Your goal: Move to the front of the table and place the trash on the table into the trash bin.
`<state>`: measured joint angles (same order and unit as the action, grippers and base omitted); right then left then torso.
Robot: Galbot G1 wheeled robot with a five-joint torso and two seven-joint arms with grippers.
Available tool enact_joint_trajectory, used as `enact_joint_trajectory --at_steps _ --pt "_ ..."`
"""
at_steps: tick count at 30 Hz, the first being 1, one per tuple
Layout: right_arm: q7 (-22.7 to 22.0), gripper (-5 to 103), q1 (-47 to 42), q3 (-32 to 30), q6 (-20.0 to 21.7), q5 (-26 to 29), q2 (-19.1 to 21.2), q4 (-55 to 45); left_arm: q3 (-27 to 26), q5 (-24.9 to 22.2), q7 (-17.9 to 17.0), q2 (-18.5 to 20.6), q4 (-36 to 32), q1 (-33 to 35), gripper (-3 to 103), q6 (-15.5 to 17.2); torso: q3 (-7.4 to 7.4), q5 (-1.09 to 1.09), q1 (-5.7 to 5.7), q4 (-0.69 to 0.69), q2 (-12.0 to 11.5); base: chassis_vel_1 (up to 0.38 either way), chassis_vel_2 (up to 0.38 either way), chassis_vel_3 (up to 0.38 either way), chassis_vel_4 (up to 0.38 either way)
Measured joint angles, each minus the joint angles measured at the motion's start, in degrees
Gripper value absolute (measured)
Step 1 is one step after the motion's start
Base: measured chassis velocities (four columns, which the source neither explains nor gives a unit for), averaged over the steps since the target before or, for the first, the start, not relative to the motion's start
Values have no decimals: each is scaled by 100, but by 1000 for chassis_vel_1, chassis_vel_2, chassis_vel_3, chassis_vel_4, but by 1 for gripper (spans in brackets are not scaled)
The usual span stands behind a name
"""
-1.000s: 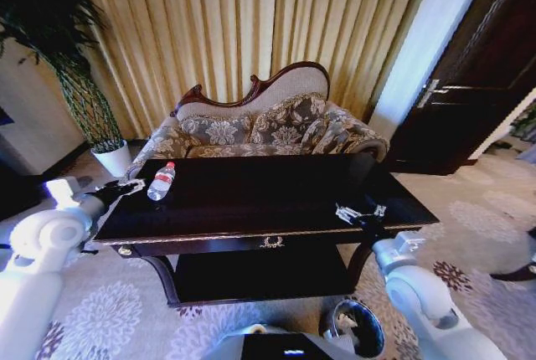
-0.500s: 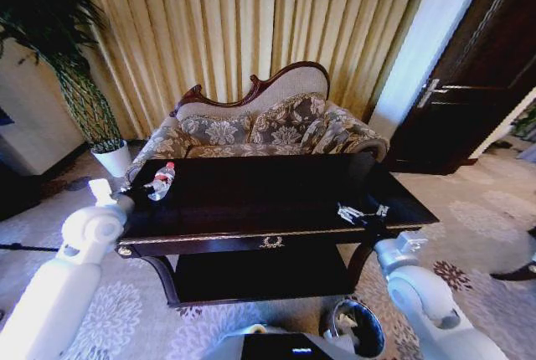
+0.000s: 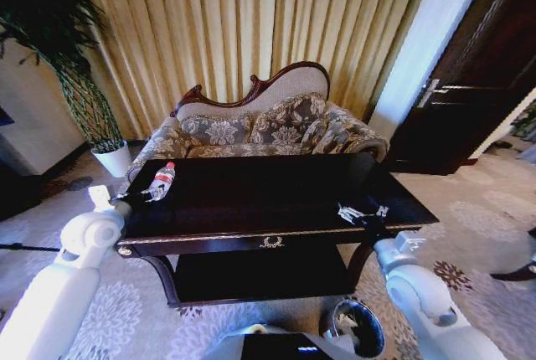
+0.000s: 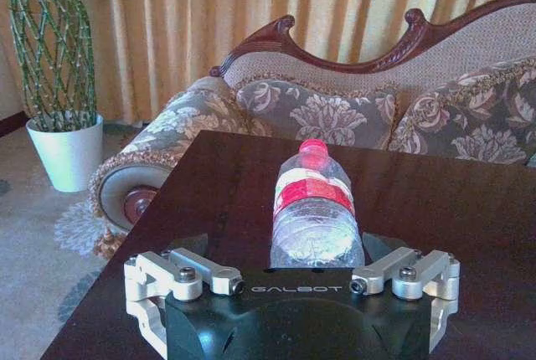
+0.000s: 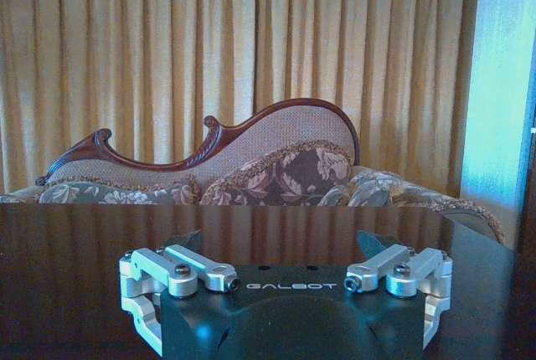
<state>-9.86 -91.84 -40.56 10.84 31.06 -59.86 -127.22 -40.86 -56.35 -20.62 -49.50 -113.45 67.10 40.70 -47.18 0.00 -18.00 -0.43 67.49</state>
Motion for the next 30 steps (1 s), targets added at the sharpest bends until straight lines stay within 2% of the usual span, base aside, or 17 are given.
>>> enact_joint_trajectory --at_steps 4,15,16,18,21,23,24,26,27,29,30 --pt "0 100 -49 -37 -73 -20 47 9 58 81 109 -14 98 -52 100 -19 0 0 0 -1 0 0 0 0 0" --pt "-4 100 1 -35 -142 -17 84 81 256 132 141 -46 259 -208 100 -68 0 0 0 0 0 0 0 0 0" --pt "-5 100 4 -32 -144 -17 82 90 278 132 140 -48 276 -221 102 -79 0 0 0 0 0 0 0 0 0" --pt "-5 100 7 -25 -165 -12 83 118 344 207 135 -90 334 -254 93 -185 0 1 0 -1 0 0 0 0 0" --pt "-5 100 4 -25 -182 -3 103 131 362 254 122 -153 345 -259 89 -215 0 0 0 0 0 0 0 0 0" --pt "-5 100 3 -33 -184 10 125 137 365 270 117 -193 343 -245 77 -223 0 0 0 0 0 0 0 0 0" --pt "-5 100 3 -33 -184 10 125 137 365 270 117 -193 343 -245 77 -223 0 0 0 0 0 0 0 0 0" --pt "-20 100 10 -43 -188 28 148 140 367 289 118 -218 335 -222 66 -225 0 0 0 0 0 0 0 0 0" --pt "-20 100 10 -43 -188 28 148 140 367 289 118 -218 335 -222 66 -225 0 0 0 0 0 0 0 0 0" --pt "-95 100 34 -38 -199 40 153 145 359 294 117 -219 308 -206 57 -228 0 0 0 -1 0 0 0 0 0" --pt "-118 100 44 -33 -201 51 153 147 352 293 118 -212 297 -198 57 -228 0 0 0 -1 0 0 0 0 0"
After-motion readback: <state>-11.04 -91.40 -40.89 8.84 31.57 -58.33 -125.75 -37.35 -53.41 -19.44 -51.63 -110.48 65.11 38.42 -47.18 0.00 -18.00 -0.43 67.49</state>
